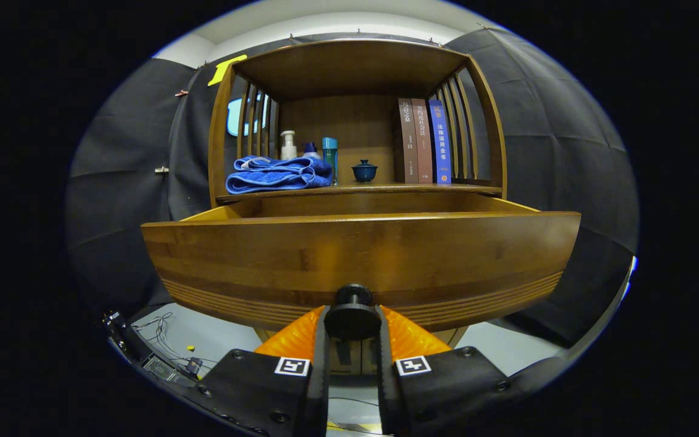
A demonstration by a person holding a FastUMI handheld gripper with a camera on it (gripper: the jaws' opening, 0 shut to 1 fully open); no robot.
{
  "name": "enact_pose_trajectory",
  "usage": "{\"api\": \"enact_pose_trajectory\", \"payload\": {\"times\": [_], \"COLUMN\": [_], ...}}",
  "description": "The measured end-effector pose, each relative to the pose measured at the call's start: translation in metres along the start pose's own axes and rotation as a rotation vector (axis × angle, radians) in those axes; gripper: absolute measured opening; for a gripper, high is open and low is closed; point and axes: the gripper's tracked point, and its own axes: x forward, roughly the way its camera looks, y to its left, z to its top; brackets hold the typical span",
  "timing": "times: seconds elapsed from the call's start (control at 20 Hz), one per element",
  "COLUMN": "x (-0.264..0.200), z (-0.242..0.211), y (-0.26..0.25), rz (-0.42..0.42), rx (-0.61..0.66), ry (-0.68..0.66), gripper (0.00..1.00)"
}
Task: Pull open the drawer, take out the items inside it, and place them on the countertop above the cabinet.
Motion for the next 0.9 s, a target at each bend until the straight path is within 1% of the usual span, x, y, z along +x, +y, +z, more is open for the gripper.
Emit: {"api": "enact_pose_trajectory", "payload": {"times": [0.05,0.1,0.2,0.3,0.4,0.5,0.65,0.75,0.9], "x": [-0.001,-0.004,-0.014,-0.026,-0.04,-0.056,-0.078,-0.079,-0.068], "z": [0.0,-0.001,0.002,0.003,0.004,0.022,0.061,0.082,0.113], "y": [0.0,0.006,0.013,0.003,-0.005,-0.012,-0.027,-0.035,-0.037], "rz": [0.0,0.03,0.068,0.037,-0.007,-0.056,-0.163,-0.238,-0.285], "rx": [0.02,0.053,0.14,0.167,0.137,0.092,0.056,0.053,0.086], "ry": [0.007,0.012,-0.005,-0.008,0.014,0.032,0.073,0.146,0.232], "gripper": [0.38,0.42,0.61,0.81,1.0,0.99,0.99,0.99,0.99]}}
